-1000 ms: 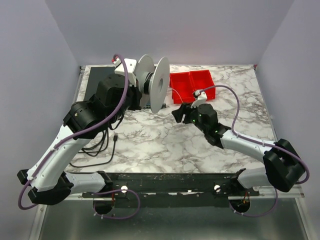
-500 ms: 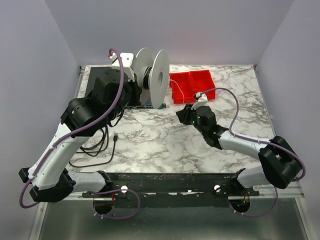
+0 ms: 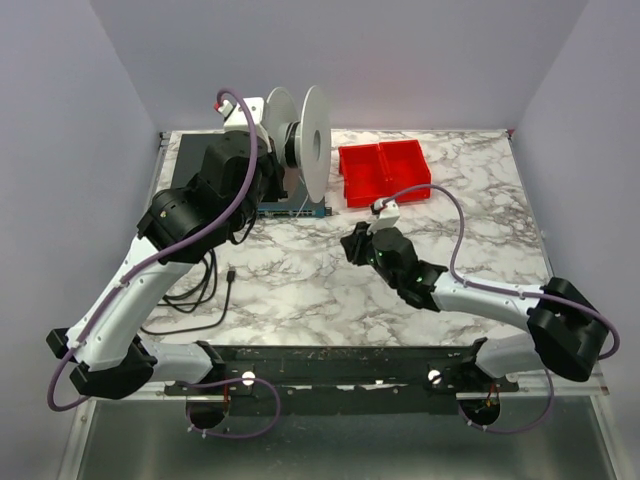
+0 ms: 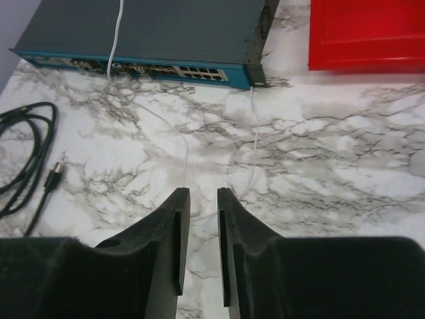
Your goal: Wrap the cables
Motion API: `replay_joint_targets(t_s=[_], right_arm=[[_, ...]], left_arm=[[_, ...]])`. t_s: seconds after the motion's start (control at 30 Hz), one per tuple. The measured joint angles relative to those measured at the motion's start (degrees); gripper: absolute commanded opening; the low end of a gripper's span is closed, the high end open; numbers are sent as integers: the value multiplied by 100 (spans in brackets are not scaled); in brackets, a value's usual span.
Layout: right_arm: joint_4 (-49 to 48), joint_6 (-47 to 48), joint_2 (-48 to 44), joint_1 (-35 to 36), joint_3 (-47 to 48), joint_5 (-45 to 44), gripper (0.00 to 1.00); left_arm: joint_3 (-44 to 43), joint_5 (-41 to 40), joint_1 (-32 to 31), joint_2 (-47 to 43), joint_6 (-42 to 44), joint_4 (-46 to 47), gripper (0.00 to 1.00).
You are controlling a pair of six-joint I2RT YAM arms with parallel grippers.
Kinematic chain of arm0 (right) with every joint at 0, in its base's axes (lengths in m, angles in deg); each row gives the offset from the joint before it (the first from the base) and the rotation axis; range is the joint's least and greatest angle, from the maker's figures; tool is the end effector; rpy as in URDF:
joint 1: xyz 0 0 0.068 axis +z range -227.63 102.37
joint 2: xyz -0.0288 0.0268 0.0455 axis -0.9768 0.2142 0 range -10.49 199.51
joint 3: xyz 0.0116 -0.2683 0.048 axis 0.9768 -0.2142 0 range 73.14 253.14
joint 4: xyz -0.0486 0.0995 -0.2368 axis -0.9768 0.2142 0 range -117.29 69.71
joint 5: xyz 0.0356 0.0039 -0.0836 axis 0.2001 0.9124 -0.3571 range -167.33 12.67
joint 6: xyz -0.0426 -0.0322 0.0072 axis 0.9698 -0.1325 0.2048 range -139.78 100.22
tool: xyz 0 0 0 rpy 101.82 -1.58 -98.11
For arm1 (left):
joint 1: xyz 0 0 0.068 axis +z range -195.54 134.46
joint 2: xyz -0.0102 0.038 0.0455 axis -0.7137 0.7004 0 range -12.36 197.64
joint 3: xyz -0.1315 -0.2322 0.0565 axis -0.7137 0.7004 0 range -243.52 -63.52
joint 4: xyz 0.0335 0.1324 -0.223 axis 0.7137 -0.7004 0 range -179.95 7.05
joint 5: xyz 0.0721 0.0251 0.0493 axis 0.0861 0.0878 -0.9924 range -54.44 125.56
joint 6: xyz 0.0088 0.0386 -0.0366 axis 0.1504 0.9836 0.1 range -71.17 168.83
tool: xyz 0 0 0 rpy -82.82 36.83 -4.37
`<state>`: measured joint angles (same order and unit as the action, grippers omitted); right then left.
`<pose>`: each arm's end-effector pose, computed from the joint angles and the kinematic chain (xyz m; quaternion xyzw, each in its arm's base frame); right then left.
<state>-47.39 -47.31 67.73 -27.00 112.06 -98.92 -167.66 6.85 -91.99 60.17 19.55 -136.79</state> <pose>0.1971 0.2195 0.2280 -0.0541 0.8062 0.2402 0.5379 0.1608 -0.1442 0.5050 -0.0166 0.8159 -0.1690 0.5527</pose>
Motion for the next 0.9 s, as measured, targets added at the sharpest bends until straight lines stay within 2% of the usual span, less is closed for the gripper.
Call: replay_joint_targets(t_s=[0.1,0.2,0.43,0.57,0.8,0.87,0.9], right_arm=[[-83,-4,-39,-9,-61,-81,52],[-304,105,205,-22,-48,-33,58],[-380,380,1574,-22,695,326,61],[-378,387,2039,-22,1038,422,62],[-372,133,2409,87,1150,494,53],[-350,50,2476,168,1147,492,41],[-343,-2,2498,201,1147,490,31]], left_arm=[[2,-4,0,7,-17,37,0],[2,-2,0,7,-15,66,0],[-20,0,-4,7,-13,59,0],[-70,0,-4,7,-13,57,0],[-140,-2,-7,2,9,59,0],[-140,-2,-7,2,13,59,0],[-140,-2,-7,2,17,59,0]])
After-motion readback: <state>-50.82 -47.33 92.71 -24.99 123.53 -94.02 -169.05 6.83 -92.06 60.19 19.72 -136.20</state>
